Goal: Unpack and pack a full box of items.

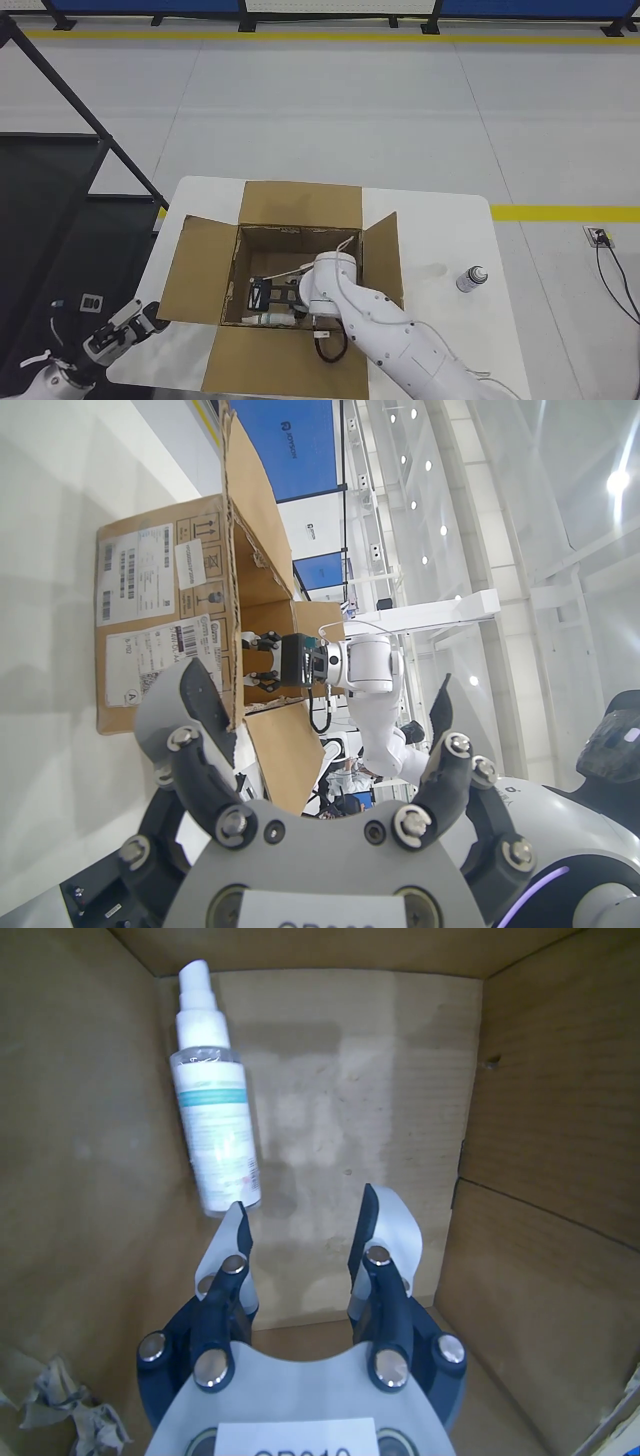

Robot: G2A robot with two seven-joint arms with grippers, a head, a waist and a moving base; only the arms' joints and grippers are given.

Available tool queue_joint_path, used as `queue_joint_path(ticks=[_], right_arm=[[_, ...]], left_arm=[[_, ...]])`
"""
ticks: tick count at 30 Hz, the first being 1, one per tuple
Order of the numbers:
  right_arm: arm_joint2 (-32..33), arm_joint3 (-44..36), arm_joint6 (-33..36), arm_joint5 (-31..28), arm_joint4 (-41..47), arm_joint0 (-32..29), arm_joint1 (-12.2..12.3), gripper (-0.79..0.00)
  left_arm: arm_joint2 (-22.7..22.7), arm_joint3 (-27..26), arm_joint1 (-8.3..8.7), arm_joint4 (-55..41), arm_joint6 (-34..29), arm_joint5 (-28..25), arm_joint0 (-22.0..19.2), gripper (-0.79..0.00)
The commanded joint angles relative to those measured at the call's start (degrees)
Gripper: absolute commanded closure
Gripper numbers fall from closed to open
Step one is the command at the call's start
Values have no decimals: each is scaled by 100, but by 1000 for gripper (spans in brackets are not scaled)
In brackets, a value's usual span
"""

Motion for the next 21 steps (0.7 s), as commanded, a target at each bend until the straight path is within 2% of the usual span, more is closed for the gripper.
queue_joint_path(ticks=[1, 9, 13, 21], right_arm=[[-79, 164, -36, -75, 103, 126, -57, -785], [-102, 214, -14, -109, 165, 165, -78, -785], [-103, 248, -248, -120, 201, 138, -86, -785], [-302, 1099, -593, -105, 707, 574, -348, -785]], left_arm=[[-11, 14, -3, -17, 2, -7, 5, -785], [-21, 157, -13, -84, -63, -15, -40, -785], [-20, 277, -14, -189, -157, -1, -113, -785], [-49, 554, -9, -408, -427, 55, -285, -785]])
